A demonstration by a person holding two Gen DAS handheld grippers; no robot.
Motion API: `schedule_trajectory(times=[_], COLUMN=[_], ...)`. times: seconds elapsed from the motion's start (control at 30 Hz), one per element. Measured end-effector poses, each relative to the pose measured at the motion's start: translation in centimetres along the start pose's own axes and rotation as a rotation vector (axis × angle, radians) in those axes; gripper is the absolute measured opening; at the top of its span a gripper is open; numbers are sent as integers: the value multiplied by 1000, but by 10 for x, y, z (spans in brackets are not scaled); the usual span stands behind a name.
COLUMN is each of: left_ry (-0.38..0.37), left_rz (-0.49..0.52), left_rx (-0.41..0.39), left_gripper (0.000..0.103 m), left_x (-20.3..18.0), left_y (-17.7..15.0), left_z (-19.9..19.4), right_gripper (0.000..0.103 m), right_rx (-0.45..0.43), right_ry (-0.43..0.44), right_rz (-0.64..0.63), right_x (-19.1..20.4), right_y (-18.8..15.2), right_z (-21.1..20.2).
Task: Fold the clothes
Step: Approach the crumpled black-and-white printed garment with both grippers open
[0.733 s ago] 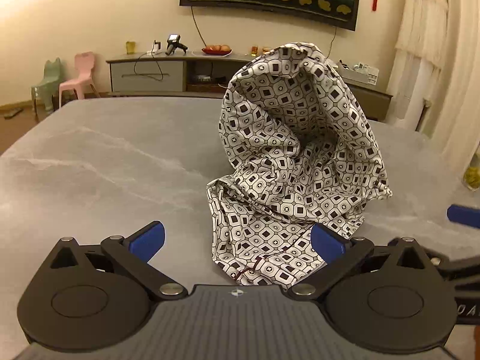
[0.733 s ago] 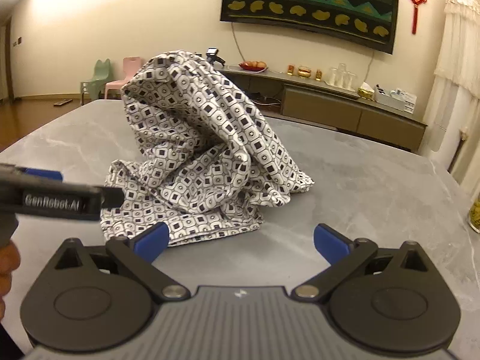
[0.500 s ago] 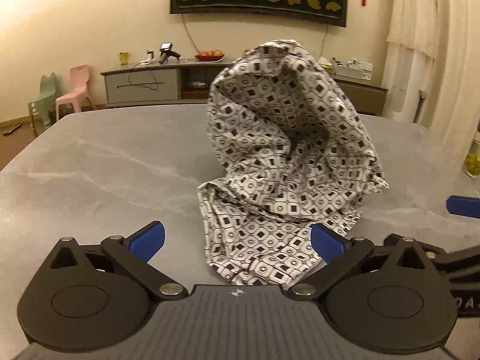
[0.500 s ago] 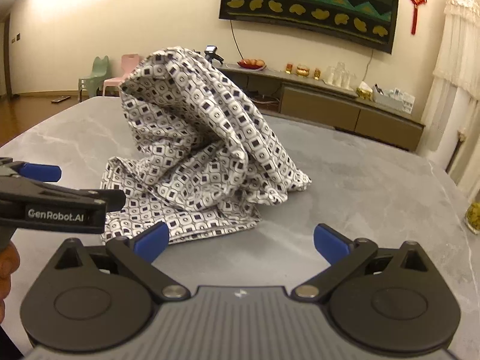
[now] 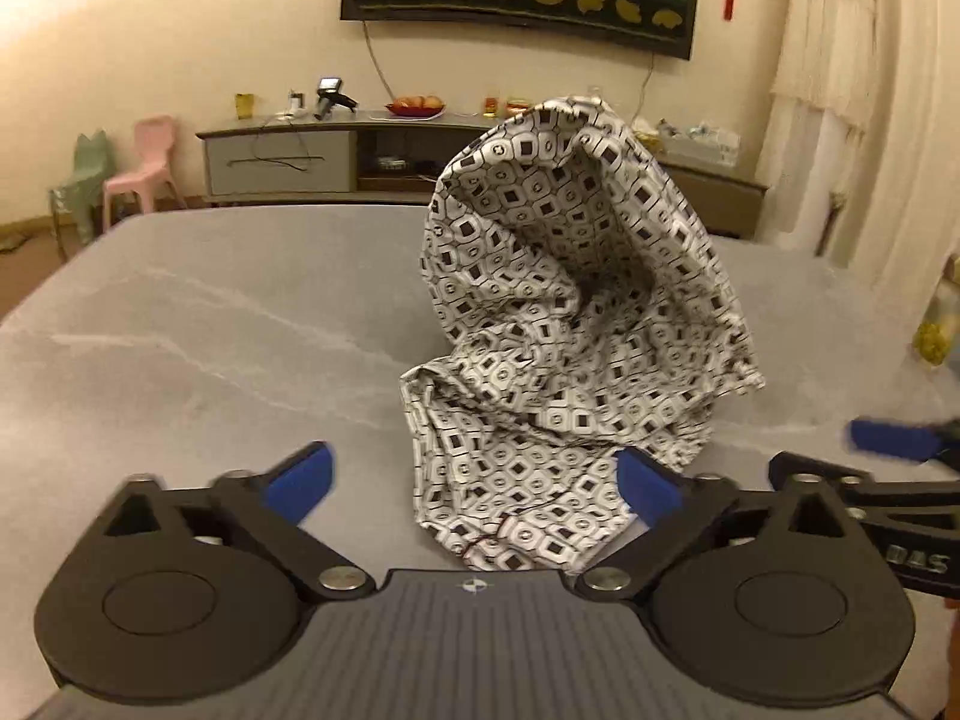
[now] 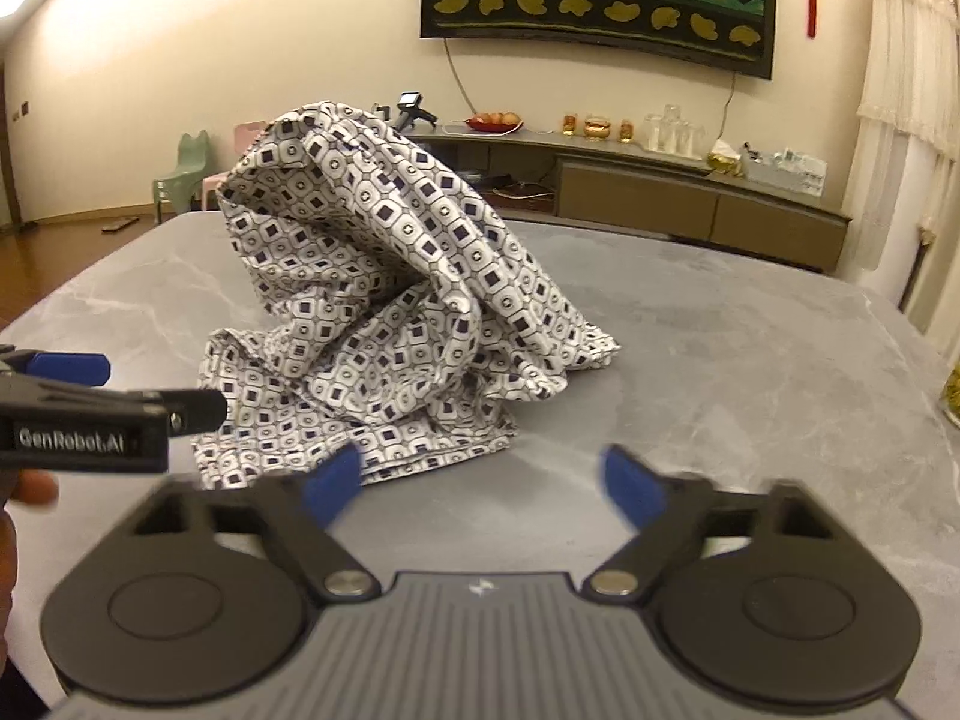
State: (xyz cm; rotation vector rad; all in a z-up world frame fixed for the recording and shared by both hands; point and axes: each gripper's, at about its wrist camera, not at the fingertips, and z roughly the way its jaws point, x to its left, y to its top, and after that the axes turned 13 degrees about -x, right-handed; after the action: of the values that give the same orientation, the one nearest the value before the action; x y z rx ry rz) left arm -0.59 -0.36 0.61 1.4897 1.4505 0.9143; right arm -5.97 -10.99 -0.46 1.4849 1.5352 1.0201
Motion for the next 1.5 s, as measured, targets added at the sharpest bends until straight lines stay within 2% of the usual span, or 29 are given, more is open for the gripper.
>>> schedule_trajectory(times=[0.03,0.07,0.1,0.13,0.17,0.2,0.23,0.3,0.37,0.63,0.8,0.83,0.87,0.9,0.93,0.97,1.0,1.03,1.07,1.17,1.4,1.5], left_ry=[-8,-15,-22,-26,-31,-41,-46,-60,-67,-75,-89,-88,-91,-94,-95,-93,-87,-77,-67,-69,-101,-105], left_rz=[-6,-12,-16,-15,-13,-10,-8,-13,-13,-9,-27,-35,-38,-41,-37,-34,-31,-31,-31,-4,43,77], left_rx=[0,-1,-2,-5,-8,-12,-17,-33,-43,-80,-67,-62,-58,-54,-47,-42,-39,-48,-57,-77,-32,-28], left_gripper=[75,56,44,42,34,24,19,3,0,0,0,0,0,1,3,14,50,72,100,102,102,102], left_x=[1,2,3,3,2,1,0,0,0,0,4,4,5,5,4,4,4,4,3,0,-4,-8], left_y=[0,0,0,0,-1,-1,0,1,3,9,11,11,10,10,10,10,10,10,10,17,51,53], left_z=[-1,-2,-2,-4,-4,-5,-7,-10,-12,-21,-18,-17,-17,-16,-15,-15,-14,-15,-16,-17,11,25], right_gripper=[55,43,36,24,15,11,4,1,0,0,1,4,12,16,24,35,40,50,54,65,73,75], right_rx=[9,17,24,31,38,45,48,43,32,22,30,30,29,28,27,26,23,20,17,14,40,53], right_ry=[1,-2,-1,5,11,17,22,28,29,20,16,13,8,4,-1,-4,-8,-12,-14,-23,-40,-47], right_rz=[4,4,5,7,8,10,9,-1,-10,-23,-16,-14,-10,-6,-3,-2,-3,-3,-4,2,30,29], right_x=[0,0,0,0,0,0,0,1,3,3,3,3,3,2,2,2,2,2,1,0,-7,-7], right_y=[0,-1,-1,-2,-3,-4,-5,-5,-4,-3,-4,-4,-4,-4,-4,-4,-4,-4,-4,-4,-5,-8], right_z=[0,1,1,2,3,3,4,3,1,2,5,6,7,8,8,9,9,9,9,10,23,30])
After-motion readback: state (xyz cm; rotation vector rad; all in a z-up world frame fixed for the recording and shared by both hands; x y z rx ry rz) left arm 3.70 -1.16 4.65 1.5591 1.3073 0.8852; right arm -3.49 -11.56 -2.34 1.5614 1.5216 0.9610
